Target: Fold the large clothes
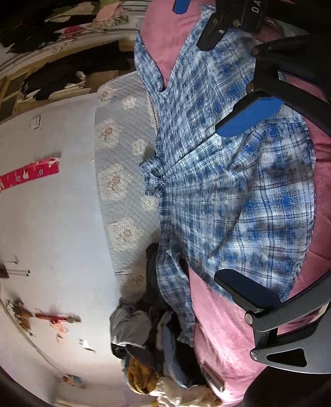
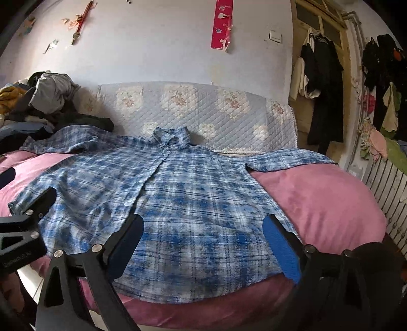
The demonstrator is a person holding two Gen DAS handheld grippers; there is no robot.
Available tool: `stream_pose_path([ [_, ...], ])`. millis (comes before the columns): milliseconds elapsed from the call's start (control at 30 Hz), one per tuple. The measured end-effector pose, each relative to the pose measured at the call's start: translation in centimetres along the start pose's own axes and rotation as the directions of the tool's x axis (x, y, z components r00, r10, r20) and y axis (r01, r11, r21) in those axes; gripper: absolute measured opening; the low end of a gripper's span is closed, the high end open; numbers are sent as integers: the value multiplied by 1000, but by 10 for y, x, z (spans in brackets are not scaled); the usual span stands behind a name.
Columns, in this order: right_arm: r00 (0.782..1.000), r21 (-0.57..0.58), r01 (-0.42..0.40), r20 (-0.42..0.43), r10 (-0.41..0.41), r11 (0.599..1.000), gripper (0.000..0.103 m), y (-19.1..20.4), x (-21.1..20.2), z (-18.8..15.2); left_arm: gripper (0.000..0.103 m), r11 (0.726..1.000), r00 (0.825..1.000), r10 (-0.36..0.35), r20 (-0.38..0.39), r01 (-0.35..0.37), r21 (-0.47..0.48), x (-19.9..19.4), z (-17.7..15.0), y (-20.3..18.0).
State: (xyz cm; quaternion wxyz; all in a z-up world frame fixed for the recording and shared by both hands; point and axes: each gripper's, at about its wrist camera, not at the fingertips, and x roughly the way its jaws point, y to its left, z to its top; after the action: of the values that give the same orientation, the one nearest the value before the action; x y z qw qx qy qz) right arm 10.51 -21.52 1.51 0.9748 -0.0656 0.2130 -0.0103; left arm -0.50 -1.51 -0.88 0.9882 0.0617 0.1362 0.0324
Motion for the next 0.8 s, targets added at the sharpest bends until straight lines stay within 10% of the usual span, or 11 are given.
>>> stream_pose_path([
  [500, 995, 3, -74, -72, 74, 997, 96, -6, 4, 10, 103, 999, 999, -42, -14, 42, -30, -6, 21, 11],
  [800, 994, -30, -94, -52, 93, 995, 96, -66, 27, 102, 103, 992, 999, 38, 9, -39, 122, 17, 95, 52],
])
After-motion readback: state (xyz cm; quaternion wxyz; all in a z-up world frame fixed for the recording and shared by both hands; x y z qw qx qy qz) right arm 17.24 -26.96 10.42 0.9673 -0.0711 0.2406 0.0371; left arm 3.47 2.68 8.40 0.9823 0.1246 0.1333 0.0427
